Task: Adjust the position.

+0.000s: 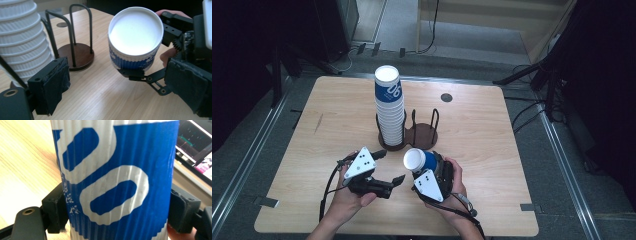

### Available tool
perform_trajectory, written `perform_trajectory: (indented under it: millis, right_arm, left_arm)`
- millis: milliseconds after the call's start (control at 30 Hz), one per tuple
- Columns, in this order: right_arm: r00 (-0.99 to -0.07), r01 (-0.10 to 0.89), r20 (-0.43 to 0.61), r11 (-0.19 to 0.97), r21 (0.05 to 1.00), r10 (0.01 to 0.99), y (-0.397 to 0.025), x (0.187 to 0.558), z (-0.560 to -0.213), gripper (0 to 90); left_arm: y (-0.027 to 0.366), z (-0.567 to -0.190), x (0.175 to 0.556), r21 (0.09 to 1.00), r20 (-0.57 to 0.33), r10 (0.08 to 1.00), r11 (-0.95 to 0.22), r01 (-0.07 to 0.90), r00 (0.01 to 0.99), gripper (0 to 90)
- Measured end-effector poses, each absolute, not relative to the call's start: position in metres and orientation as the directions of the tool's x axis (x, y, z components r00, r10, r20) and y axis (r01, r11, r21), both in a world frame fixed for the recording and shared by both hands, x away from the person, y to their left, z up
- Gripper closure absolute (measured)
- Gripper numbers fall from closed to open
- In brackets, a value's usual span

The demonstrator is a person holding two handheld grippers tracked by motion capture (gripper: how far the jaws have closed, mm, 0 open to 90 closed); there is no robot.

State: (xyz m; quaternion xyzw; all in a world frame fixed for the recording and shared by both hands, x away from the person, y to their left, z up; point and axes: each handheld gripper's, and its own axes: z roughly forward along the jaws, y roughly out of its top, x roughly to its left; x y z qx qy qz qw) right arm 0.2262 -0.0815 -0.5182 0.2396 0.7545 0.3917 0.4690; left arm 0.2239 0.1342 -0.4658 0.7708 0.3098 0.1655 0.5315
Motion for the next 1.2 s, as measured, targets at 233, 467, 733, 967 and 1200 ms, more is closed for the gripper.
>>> perform_trajectory:
  millis: [233,467,733,967,1200]
  right_arm:
    - [-0.456,-0.041,-0.546,0.596,0.802,0.703,-0.079,0.223,-0.519,19.1]
    - [-0.481,-0.084,-0.565,0.607,0.791,0.670,-0.075,0.218,-0.518,19.1]
    - [-0.492,-0.121,-0.591,0.622,0.773,0.639,-0.071,0.213,-0.518,19.0]
    - [-0.497,-0.143,-0.609,0.634,0.760,0.618,-0.067,0.210,-0.518,18.9]
    - [-0.505,-0.178,-0.630,0.643,0.744,0.589,-0.066,0.207,-0.517,18.9]
  left_arm:
    - [0.131,-0.465,0.222,0.922,-0.058,0.638,-0.260,0.286,0.768,6.9]
    - [0.126,-0.466,0.220,0.920,-0.040,0.616,-0.284,0.269,0.786,8.3]
    - [0.128,-0.464,0.218,0.920,-0.023,0.599,-0.301,0.252,0.801,13.4]
    - [0.127,-0.463,0.217,0.920,-0.017,0.591,-0.306,0.244,0.807,13.9]
    - [0.125,-0.464,0.215,0.918,0.008,0.560,-0.332,0.216,0.828,14.9]
